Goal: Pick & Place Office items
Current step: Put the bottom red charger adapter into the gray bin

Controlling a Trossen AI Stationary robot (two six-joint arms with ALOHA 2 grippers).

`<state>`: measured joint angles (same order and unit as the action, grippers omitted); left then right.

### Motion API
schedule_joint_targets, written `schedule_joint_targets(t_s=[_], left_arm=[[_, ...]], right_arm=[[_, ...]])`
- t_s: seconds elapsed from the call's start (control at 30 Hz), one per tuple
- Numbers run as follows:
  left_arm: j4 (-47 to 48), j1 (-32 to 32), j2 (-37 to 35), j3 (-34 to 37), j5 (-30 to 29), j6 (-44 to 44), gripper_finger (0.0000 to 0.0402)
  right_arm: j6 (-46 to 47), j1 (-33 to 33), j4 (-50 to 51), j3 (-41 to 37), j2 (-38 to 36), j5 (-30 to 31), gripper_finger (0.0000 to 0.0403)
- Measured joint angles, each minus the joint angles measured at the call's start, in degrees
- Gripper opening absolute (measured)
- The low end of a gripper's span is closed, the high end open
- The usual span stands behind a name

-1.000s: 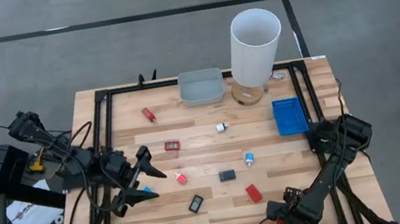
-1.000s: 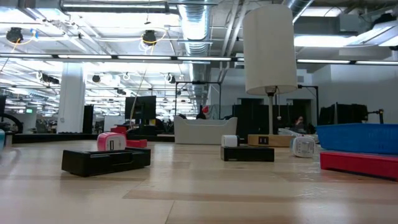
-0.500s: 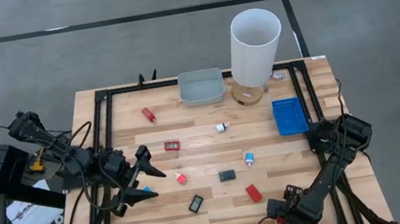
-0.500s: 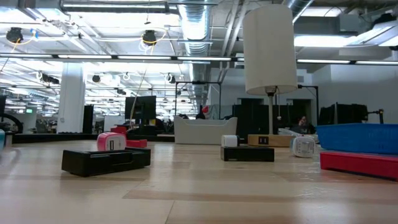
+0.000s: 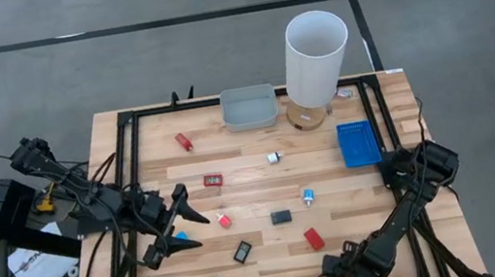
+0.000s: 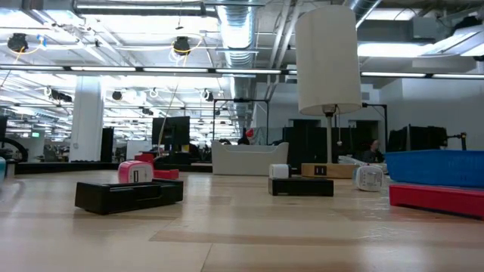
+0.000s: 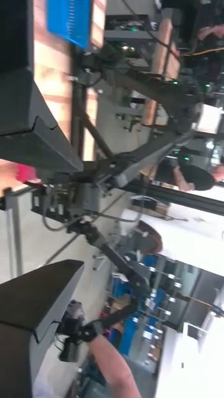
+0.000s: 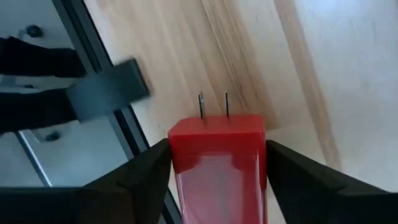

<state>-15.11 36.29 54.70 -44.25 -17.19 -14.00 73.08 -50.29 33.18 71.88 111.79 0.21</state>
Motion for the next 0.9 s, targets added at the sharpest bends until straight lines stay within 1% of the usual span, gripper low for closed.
schedule_joint_targets(t_s=[0.1, 0.17, 0.3, 0.43, 0.53, 0.63, 0.8, 0.9], left_arm=[[0.72, 0.0, 0.02, 0.0, -0.02, 0.0, 0.0234], [0.76, 0.0, 0.02, 0.0, -0.02, 0.0, 0.0232], [0.78, 0.0, 0.02, 0.0, -0.11, 0.0, 0.023], [1.42, 0.0, 0.02, 0.0, -0.57, 0.09, 0.023], [3.78, 0.0, 0.02, 0.0, -0.92, 0.2, 0.023], [5.91, 0.0, 0.37, 0.0, -2.35, 0.66, 0.023], [7.21, 0.33, 0.97, -0.02, -5.04, 5.4, 0.023], [7.6, 0.33, 1.86, -0.02, -5.97, 9.59, 0.023]], right_arm=[[0.29, 0.07, 0.4, 0.01, -0.1, -0.16, 0.0206], [0.07, 0.02, 0.86, 0.04, -0.15, -0.19, 0.0196], [-1.21, 0.03, 1.93, 0.07, -0.2, -0.31, 0.0196], [-2.9, 1.11, 2.64, -0.07, -1.15, -0.52, 0.0215], [-4.43, 2.79, 2.4, -0.04, -3.68, -0.08, 0.0217], [-6.2, 4.89, 2.27, -0.02, -6.51, 1.53, 0.0203], [-10.41, 9.65, -1.39, -0.02, -12.9, 4.57, 0.0197], [-13.36, 13.49, -6.24, -0.02, -16.65, 5.13, 0.0205]])
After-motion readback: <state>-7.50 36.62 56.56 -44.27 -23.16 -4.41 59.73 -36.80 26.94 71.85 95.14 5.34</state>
